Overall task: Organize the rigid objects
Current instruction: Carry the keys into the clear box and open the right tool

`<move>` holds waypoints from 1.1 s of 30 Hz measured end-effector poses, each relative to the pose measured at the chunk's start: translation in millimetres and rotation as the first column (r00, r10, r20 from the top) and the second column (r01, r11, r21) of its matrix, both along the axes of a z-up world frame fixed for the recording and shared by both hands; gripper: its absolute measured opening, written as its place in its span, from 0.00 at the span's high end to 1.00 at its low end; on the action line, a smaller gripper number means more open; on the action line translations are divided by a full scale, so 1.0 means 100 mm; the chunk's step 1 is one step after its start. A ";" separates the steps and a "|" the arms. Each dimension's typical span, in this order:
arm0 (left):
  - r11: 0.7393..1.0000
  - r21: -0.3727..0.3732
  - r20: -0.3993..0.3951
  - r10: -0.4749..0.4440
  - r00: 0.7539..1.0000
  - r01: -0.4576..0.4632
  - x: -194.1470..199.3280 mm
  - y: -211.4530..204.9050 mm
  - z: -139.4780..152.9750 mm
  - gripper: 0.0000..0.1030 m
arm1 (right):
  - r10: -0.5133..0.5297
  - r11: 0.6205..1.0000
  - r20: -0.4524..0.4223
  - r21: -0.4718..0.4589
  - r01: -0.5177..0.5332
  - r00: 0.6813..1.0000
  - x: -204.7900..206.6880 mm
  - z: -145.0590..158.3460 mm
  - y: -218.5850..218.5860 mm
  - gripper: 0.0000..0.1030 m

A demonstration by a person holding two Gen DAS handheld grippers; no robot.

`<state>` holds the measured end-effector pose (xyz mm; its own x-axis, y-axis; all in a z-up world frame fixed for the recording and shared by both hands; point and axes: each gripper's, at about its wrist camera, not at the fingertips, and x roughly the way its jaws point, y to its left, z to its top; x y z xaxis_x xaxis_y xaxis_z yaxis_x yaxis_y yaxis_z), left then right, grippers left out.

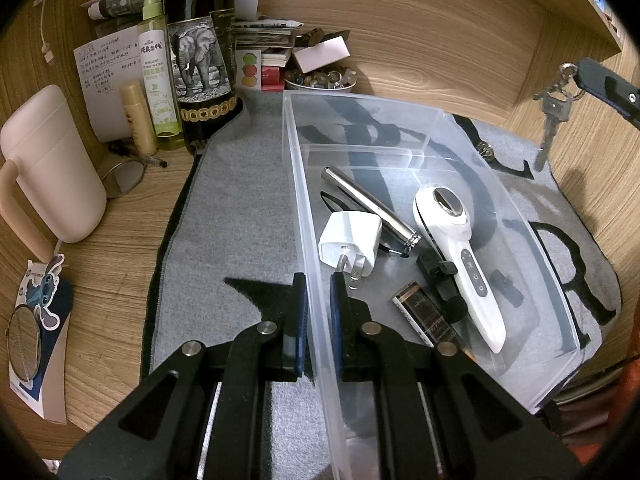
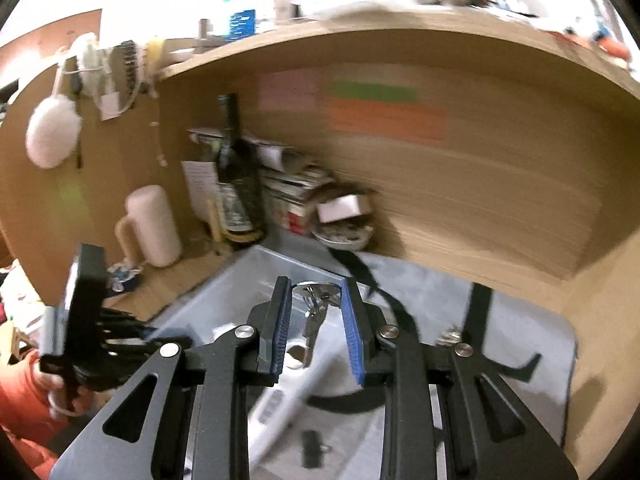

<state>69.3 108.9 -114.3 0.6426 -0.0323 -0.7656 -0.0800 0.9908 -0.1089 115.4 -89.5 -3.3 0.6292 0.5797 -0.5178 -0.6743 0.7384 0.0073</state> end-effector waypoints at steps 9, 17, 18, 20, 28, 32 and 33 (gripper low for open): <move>1.000 0.000 0.000 -0.002 1.000 0.002 0.00 -0.01 0.00 0.90 | 0.129 0.988 -0.111 -0.066 -0.137 0.985 -0.06 -0.41 0.54 0.78; 1.000 0.001 -0.001 -0.002 1.000 0.002 0.00 -0.01 0.00 0.90 | 0.119 0.981 -0.214 -0.128 -0.148 0.970 0.09 -0.76 0.70 0.78; 1.000 0.002 -0.001 -0.002 1.000 0.002 0.00 -0.01 0.00 0.90 | 0.112 0.981 -0.222 -0.130 -0.144 0.969 0.11 -0.78 0.70 0.78; 1.000 0.002 0.000 -0.002 1.000 0.002 0.01 -0.02 0.00 0.90 | 0.104 0.981 -0.232 -0.138 -0.138 0.967 0.14 -0.81 0.70 0.78; 1.000 0.002 0.000 -0.001 1.000 0.001 0.01 -0.02 0.00 0.90 | 0.083 0.977 -0.278 -0.168 -0.134 0.957 0.26 -0.91 0.76 0.77; 1.000 0.005 -0.002 -0.002 1.000 0.002 0.01 -0.02 0.00 0.90 | 0.096 0.979 -0.288 -0.146 -0.143 0.953 0.26 -0.87 0.73 0.75; 1.000 0.006 -0.002 -0.003 1.000 0.003 0.01 -0.02 0.00 0.90 | 0.094 0.979 -0.279 -0.146 -0.139 0.956 0.25 -0.84 0.72 0.73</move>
